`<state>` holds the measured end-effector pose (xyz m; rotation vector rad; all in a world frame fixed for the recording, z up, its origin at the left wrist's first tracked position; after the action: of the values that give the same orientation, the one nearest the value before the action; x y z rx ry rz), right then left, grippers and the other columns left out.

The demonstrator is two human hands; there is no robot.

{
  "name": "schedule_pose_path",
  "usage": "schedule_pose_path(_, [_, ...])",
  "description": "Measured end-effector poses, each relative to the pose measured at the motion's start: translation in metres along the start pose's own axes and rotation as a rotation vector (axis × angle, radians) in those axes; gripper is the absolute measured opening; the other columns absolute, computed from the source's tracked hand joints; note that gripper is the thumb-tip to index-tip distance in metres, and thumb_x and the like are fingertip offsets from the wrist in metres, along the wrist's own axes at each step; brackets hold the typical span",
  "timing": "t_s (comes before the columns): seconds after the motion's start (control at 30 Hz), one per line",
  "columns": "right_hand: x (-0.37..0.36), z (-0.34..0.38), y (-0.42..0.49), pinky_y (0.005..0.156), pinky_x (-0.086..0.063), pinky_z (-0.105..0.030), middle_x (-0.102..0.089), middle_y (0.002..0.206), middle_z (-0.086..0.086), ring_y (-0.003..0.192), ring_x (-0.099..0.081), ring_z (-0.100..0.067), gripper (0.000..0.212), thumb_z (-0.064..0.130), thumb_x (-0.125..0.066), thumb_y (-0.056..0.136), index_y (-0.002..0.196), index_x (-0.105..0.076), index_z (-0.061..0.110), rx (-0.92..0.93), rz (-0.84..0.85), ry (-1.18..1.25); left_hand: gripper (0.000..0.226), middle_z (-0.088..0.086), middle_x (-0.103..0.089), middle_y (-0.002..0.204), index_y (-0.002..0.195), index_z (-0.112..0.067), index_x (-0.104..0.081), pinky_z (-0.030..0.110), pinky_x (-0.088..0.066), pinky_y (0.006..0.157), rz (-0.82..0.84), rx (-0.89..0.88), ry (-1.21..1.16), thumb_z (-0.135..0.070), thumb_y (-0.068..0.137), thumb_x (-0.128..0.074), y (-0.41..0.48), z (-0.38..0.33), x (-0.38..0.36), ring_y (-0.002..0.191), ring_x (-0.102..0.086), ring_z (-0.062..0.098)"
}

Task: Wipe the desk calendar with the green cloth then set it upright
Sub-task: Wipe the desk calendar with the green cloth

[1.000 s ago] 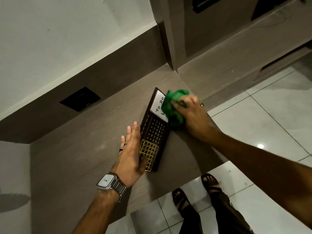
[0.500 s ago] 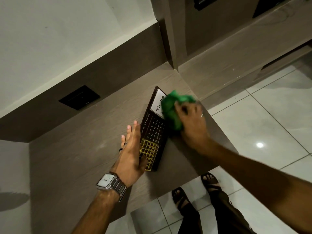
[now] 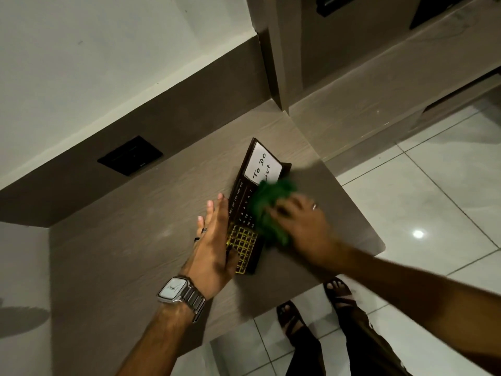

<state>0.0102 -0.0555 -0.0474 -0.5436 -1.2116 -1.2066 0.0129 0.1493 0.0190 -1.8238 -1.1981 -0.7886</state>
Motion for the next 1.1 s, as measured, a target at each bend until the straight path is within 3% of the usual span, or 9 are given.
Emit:
schedule_pose_path(0.2, [0.021, -0.059, 0.058, 0.086, -0.048, -0.052, -0.052, 0.127, -0.017, 0.118, -0.04, -0.042, 0.06, 0.019, -0.072, 0.083, 0.14, -0.051, 0.015, -0.323, -0.029, -0.062, 0.134, -0.01, 0.017, 0.158, 0.144, -0.056, 0.023, 0.049, -0.003, 0.102, 0.016, 0.003, 0.004, 0.008, 0.071, -0.069, 0.0, 0.001, 0.002, 0.142, 0.015, 0.026])
schedule_pose_path(0.27, [0.015, -0.03, 0.033, 0.082, -0.05, -0.052, -0.056, 0.125, -0.016, 0.114, -0.046, -0.042, 0.067, 0.024, -0.081, 0.074, 0.136, -0.057, 0.014, -0.26, -0.03, -0.007, 0.135, -0.016, 0.018, 0.158, 0.145, -0.054, 0.021, 0.05, -0.002, 0.105, 0.008, -0.003, 0.003, 0.01, 0.069, -0.069, 0.0, 0.001, 0.001, 0.143, 0.02, 0.021])
schedule_pose_path(0.37, [-0.007, 0.037, -0.03, 0.073, -0.055, -0.047, -0.059, 0.123, -0.009, 0.11, -0.051, -0.036, 0.075, 0.034, -0.089, 0.063, 0.131, -0.06, 0.017, 0.064, 0.036, 0.056, 0.137, -0.03, 0.022, 0.154, 0.149, -0.046, 0.021, 0.049, 0.004, 0.112, 0.003, -0.066, 0.04, 0.011, 0.066, -0.072, 0.002, 0.001, 0.0, 0.138, 0.029, -0.005])
schedule_pose_path(0.43, [-0.012, 0.043, -0.04, 0.07, -0.056, -0.044, -0.058, 0.122, -0.008, 0.11, -0.048, -0.033, 0.079, 0.037, -0.089, 0.061, 0.131, -0.059, 0.018, 0.135, 0.068, 0.035, 0.137, -0.025, 0.02, 0.156, 0.15, -0.044, 0.021, 0.051, 0.004, 0.113, 0.011, -0.067, 0.048, 0.01, 0.066, -0.073, 0.002, 0.002, -0.001, 0.14, 0.028, -0.002])
schedule_pose_path(0.57, [0.008, -0.026, 0.026, 0.077, -0.052, -0.048, -0.054, 0.127, -0.018, 0.117, -0.046, -0.04, 0.074, 0.024, -0.08, 0.075, 0.142, -0.049, 0.014, -0.32, -0.008, -0.095, 0.136, -0.024, 0.021, 0.155, 0.145, -0.055, 0.021, 0.05, -0.001, 0.105, 0.018, -0.005, -0.001, 0.011, 0.068, -0.07, 0.0, 0.002, 0.001, 0.142, 0.022, 0.016])
schedule_pose_path(0.7, [0.015, -0.046, 0.058, 0.086, -0.048, -0.047, -0.043, 0.134, -0.019, 0.12, -0.037, -0.037, 0.084, 0.017, -0.074, 0.074, 0.148, -0.034, 0.012, -0.493, -0.009, -0.102, 0.138, -0.05, 0.031, 0.138, 0.142, -0.055, 0.025, 0.043, 0.009, 0.109, 0.029, -0.121, 0.025, 0.01, 0.068, -0.071, -0.001, -0.003, 0.004, 0.13, 0.031, -0.018])
schedule_pose_path(0.83, [-0.005, 0.02, 0.009, 0.077, -0.055, -0.05, -0.05, 0.126, -0.018, 0.112, -0.045, -0.036, 0.098, 0.025, -0.086, 0.061, 0.146, -0.039, 0.009, -0.348, 0.047, 0.095, 0.136, -0.023, 0.02, 0.155, 0.146, -0.05, 0.023, 0.047, 0.005, 0.111, 0.022, -0.05, 0.018, 0.011, 0.069, -0.07, 0.0, -0.002, 0.002, 0.139, 0.029, 0.003])
schedule_pose_path(0.97, [-0.022, 0.058, -0.04, 0.063, -0.057, -0.043, -0.049, 0.118, -0.011, 0.102, -0.045, -0.03, 0.109, 0.045, -0.091, 0.045, 0.138, -0.044, 0.013, -0.031, 0.13, 0.05, 0.132, -0.011, 0.012, 0.158, 0.152, -0.035, 0.02, 0.038, 0.013, 0.112, 0.003, -0.106, 0.057, 0.012, 0.069, -0.07, 0.001, -0.002, -0.001, 0.139, 0.027, -0.005])
schedule_pose_path(1.1, [-0.003, -0.005, 0.017, 0.072, -0.054, -0.047, -0.053, 0.121, -0.018, 0.106, -0.04, -0.033, 0.092, 0.037, -0.087, 0.06, 0.14, -0.049, 0.011, -0.265, 0.032, -0.043, 0.132, -0.014, 0.017, 0.157, 0.147, -0.051, 0.022, 0.046, 0.001, 0.101, -0.005, -0.022, 0.011, 0.011, 0.072, -0.067, -0.001, -0.002, -0.001, 0.141, 0.021, 0.019])
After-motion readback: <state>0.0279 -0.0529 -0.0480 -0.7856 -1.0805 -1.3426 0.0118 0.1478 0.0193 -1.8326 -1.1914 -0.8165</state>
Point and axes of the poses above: each hand's wrist, its own y-axis towards the middle knuckle, its own x-axis out of the back of the hand, z = x × y, the point moved 3 cm from there along y, towards the middle knuckle
